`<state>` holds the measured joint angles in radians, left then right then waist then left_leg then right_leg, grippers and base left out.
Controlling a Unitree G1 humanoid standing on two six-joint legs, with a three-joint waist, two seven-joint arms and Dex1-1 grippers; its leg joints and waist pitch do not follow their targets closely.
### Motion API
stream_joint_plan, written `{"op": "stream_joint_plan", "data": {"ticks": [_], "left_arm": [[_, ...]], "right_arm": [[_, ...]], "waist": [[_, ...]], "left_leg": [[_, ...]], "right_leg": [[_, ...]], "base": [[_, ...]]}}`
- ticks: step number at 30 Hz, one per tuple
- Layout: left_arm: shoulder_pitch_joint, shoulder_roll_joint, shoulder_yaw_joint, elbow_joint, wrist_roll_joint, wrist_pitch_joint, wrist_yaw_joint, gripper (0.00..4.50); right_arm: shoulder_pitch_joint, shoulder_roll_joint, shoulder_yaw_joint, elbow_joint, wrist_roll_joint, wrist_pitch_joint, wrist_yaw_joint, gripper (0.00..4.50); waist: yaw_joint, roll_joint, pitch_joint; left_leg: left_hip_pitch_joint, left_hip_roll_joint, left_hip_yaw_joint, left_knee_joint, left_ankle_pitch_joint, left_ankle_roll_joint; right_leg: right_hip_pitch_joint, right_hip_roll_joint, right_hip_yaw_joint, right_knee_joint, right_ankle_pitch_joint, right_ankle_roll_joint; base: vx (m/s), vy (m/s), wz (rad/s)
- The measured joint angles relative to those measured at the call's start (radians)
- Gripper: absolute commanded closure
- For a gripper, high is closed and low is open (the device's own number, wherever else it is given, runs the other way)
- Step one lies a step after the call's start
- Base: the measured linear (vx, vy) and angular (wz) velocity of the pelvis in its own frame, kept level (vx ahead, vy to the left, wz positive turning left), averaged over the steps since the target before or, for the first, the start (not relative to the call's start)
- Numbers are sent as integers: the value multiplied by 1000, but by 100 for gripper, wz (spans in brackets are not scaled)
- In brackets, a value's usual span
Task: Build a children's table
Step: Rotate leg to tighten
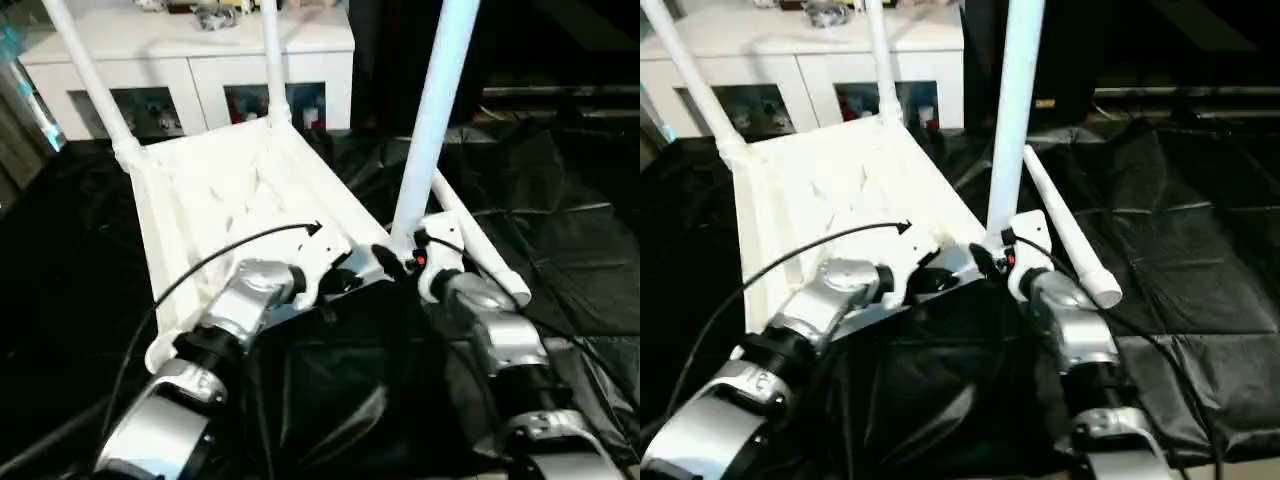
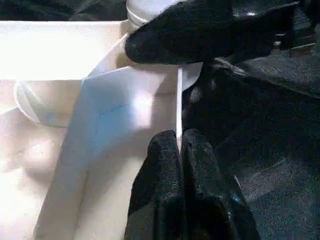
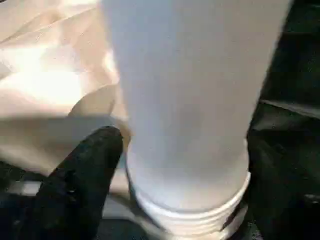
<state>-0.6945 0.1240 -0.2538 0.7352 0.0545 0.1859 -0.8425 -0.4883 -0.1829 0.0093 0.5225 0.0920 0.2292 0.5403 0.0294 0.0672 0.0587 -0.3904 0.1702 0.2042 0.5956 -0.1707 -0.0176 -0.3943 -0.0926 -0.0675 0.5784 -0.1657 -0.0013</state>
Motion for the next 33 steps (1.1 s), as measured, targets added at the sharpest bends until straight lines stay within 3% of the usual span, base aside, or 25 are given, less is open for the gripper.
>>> {"op": "stream_joint_plan", "data": {"ticks": [8, 14, 15, 19, 26, 33], "left_arm": [[39, 127, -23, -56, -43, -65, -257, 450], [41, 166, -29, -62, -60, -82, -356, 450], [41, 170, -29, -62, -60, -82, -368, 450], [41, 177, -31, -62, -60, -82, -393, 450], [41, 168, -33, -59, -60, -74, -370, 450], [12, 41, 2, -19, -29, 8, -104, 450]], "right_arm": [[30, -145, 94, -80, 33, -2, 334, 71], [30, -157, 111, -89, 61, -6, 433, 71], [30, -160, 117, -89, 68, -6, 444, 95], [31, -166, 118, -90, 71, -3, 464, 122], [48, -148, 106, -99, 71, -3, 432, 167], [28, -14, 7, -35, 24, -4, 53, 172]], "waist": [[6, 0, 0], [28, 0, 0], [29, 0, 0], [31, 0, 0], [31, 0, 0], [7, 0, -1]], "left_leg": [[-3, 2, 0, -2, 0, 0], [-10, 2, 0, 2, 0, 4], [-10, 2, 0, 3, 0, 4], [-11, 2, 0, 5, -1, 2], [-11, 2, 0, 6, -1, 2], [-6, 1, 0, 6, -1, 1]], "right_leg": [[-6, 1, -2, 4, 5, -5], [-9, 0, -2, 4, 4, -4], [-9, 0, -2, 4, 4, -4], [-9, 0, -1, 6, 4, -4], [-8, 0, 0, 8, 4, -4], [-6, 0, 1, 9, 4, -4]], "base": [[0, 0, 0], [0, 0, 0], [0, 0, 0], [0, 0, 0], [0, 0, 0], [0, 0, 0]]}}
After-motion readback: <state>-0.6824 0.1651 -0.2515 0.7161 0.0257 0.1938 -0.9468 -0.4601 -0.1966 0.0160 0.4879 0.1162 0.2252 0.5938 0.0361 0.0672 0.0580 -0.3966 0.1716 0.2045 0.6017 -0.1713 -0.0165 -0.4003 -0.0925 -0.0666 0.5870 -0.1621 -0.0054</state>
